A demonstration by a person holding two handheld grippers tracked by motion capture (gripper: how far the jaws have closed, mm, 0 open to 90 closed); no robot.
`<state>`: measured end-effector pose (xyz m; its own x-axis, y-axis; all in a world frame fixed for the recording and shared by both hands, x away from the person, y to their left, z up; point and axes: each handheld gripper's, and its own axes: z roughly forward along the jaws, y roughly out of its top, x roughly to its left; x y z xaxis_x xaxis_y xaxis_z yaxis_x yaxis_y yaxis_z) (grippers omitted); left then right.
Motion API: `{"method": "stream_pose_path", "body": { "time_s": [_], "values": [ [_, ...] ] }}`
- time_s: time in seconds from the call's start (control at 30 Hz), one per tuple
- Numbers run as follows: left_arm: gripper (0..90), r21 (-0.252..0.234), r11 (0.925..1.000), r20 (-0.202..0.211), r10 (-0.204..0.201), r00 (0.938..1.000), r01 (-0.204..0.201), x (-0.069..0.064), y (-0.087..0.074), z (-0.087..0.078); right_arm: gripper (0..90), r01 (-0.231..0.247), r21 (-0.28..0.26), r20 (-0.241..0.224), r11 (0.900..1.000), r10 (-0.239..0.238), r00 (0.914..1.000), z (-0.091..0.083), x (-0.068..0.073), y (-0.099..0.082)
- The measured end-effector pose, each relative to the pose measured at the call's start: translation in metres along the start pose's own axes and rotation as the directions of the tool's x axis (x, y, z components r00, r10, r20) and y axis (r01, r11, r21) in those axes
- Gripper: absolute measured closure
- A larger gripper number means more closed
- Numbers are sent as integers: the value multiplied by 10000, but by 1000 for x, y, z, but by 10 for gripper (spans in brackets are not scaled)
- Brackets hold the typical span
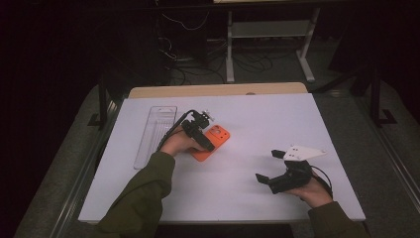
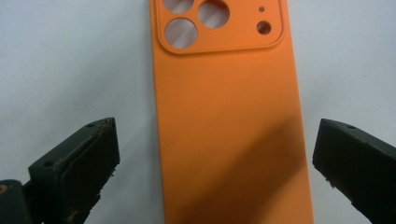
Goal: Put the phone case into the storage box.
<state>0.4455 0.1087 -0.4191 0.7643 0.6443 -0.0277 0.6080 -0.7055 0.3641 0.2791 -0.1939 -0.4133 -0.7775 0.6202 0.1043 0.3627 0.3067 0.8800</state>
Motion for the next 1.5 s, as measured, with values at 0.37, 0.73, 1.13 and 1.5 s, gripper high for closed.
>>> {"method": "stream_pose_path", "body": {
  "time_s": [0.37, 0.73, 1.13, 1.5],
  "values": [
    [0, 352, 9994, 62, 38, 10000, -40, -2, 0, 5, 0, 4, 2, -1, 10000, -4, 10000, 0, 0, 0],
    [0, 747, 9970, 30, 194, 9998, -196, -4, 1, 12, 0, -5, 7, -3, 10000, 5, 10000, 0, 0, 0],
    [0, 969, 9949, -27, 295, 9996, -291, -3, 1, 14, 0, 4, 2, -10, 10000, -4, 10000, -1, 0, 0],
    [31, 1032, 9940, -22, 368, 9993, -363, -4, 3, 14, 0, 0, 6, -12, 10000, 0, 10000, 0, 0, 0]
  ]
}}
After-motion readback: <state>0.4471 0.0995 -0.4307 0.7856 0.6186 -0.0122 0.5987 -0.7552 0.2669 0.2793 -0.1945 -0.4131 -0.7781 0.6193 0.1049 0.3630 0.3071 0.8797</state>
